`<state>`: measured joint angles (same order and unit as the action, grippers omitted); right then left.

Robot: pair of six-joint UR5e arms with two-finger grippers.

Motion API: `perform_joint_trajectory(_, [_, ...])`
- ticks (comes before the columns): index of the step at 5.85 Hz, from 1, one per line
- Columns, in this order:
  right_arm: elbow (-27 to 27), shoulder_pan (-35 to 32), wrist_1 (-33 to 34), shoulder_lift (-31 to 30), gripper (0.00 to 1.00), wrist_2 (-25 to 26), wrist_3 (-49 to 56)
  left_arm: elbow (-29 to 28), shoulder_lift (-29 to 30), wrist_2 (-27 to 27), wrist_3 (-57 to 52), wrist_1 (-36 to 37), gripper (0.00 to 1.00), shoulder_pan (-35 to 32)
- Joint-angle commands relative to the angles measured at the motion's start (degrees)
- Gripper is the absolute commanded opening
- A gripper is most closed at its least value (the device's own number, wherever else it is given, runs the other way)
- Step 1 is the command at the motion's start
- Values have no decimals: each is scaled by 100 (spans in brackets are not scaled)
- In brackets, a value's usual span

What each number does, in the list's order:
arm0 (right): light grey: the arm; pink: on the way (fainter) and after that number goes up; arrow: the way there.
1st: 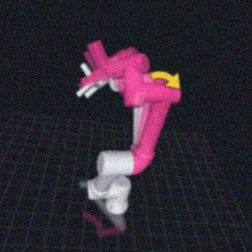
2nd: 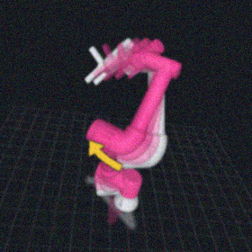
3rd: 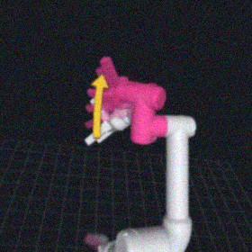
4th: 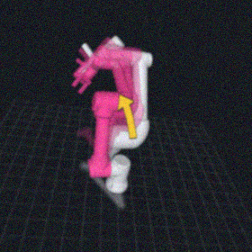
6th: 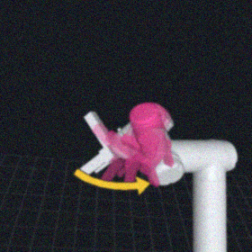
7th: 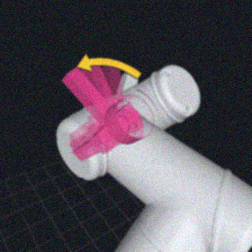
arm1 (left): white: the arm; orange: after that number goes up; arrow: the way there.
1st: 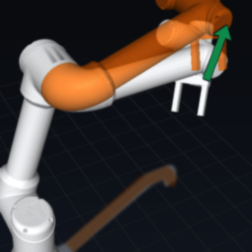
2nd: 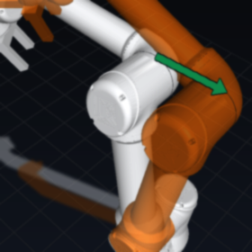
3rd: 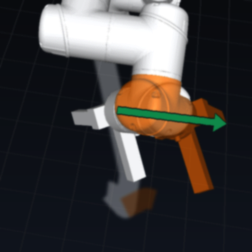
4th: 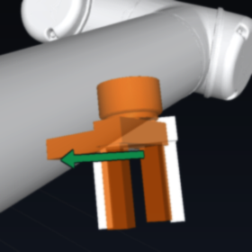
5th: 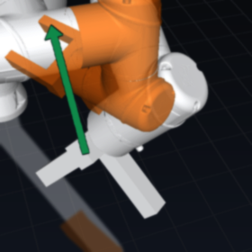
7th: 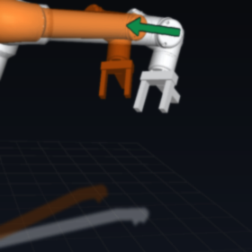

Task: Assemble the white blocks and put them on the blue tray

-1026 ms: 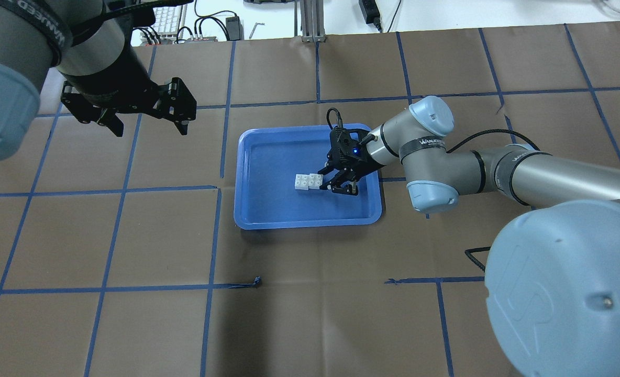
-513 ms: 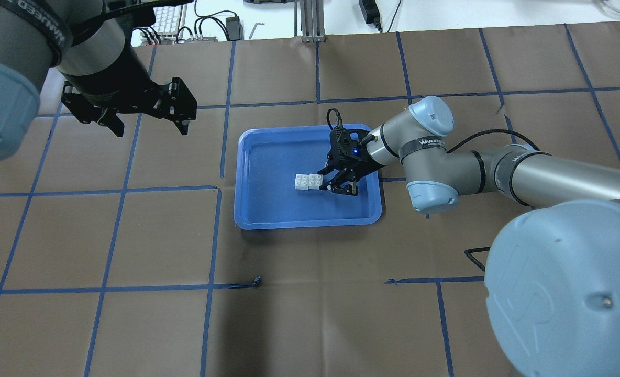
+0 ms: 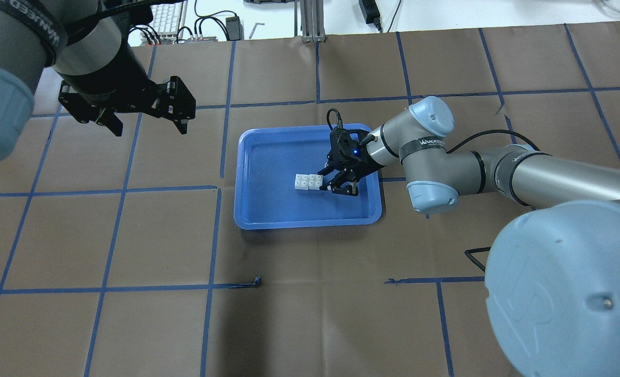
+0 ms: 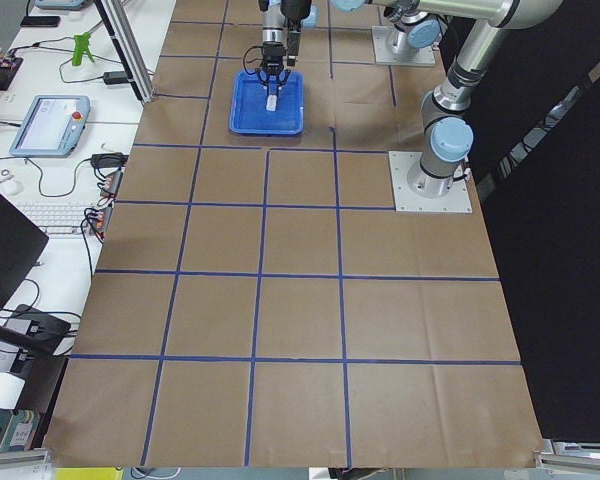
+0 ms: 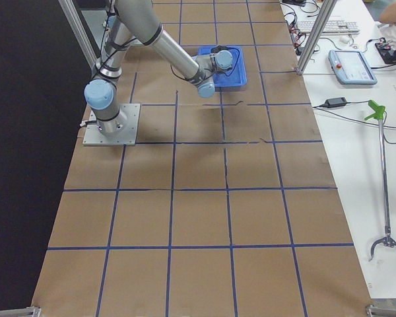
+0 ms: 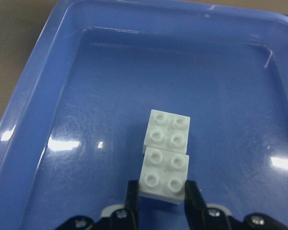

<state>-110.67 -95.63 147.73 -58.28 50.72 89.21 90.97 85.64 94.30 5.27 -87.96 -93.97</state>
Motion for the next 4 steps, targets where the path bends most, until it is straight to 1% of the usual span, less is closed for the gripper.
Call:
perform_joint_trajectory(1, [-7, 0, -7, 1, 40, 8, 0, -1, -4, -9, 0, 7, 99, 1])
perform_joint_trajectory(2, [-7, 0, -7, 1, 40, 8, 0, 8, 5, 0, 0, 7, 99, 10])
perform_joint_trajectory(3, [-7, 0, 2, 1, 42, 8, 0, 0, -21, 18, 0, -11, 99, 10])
perform_joint_trajectory(4, [2, 0, 2, 1, 56, 0, -9, -1, -30, 27, -9, -2, 99, 19])
